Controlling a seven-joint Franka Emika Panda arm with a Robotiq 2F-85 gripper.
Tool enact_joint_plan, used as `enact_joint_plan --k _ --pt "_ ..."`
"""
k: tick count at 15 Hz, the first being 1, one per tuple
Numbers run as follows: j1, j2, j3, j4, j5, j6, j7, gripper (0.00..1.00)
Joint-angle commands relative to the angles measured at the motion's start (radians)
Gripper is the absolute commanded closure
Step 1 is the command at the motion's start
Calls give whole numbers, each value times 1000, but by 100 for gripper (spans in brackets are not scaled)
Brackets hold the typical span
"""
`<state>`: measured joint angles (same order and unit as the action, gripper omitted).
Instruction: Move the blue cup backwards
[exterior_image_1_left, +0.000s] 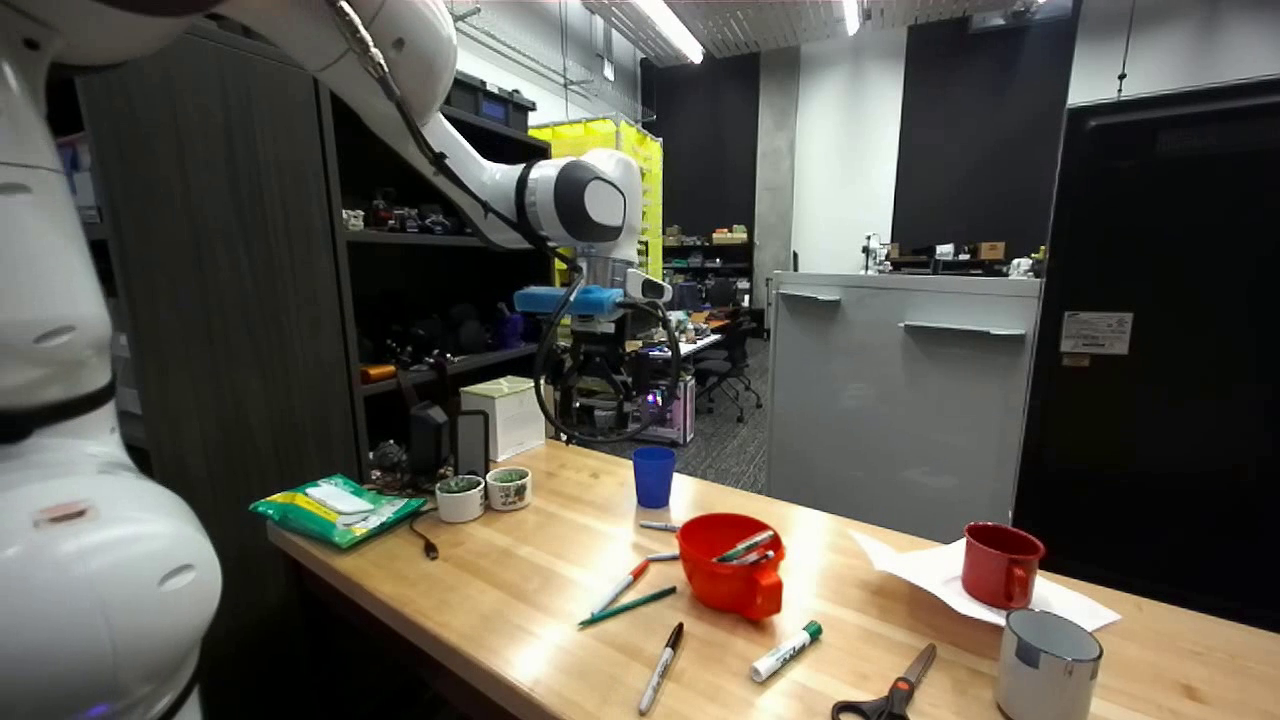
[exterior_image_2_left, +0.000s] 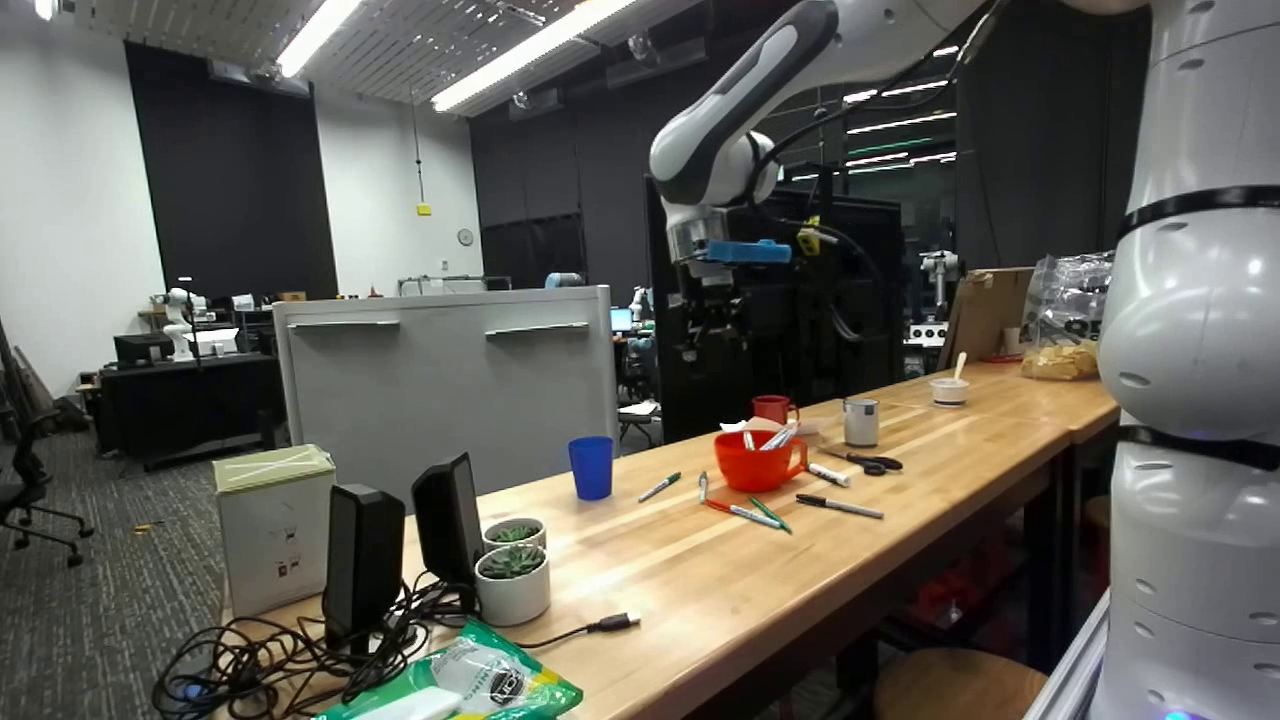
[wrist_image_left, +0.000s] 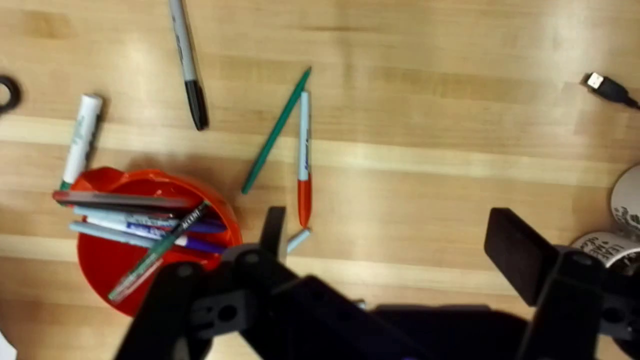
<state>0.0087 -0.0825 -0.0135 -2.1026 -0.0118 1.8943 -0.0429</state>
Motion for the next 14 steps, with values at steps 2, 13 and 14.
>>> enact_joint_plan --k 2,13,14 --pt "17 199 29 201 13 61 46 0" --pt "18 284 40 265 15 99 16 0" --pt "22 315 45 290 19 116 7 0"
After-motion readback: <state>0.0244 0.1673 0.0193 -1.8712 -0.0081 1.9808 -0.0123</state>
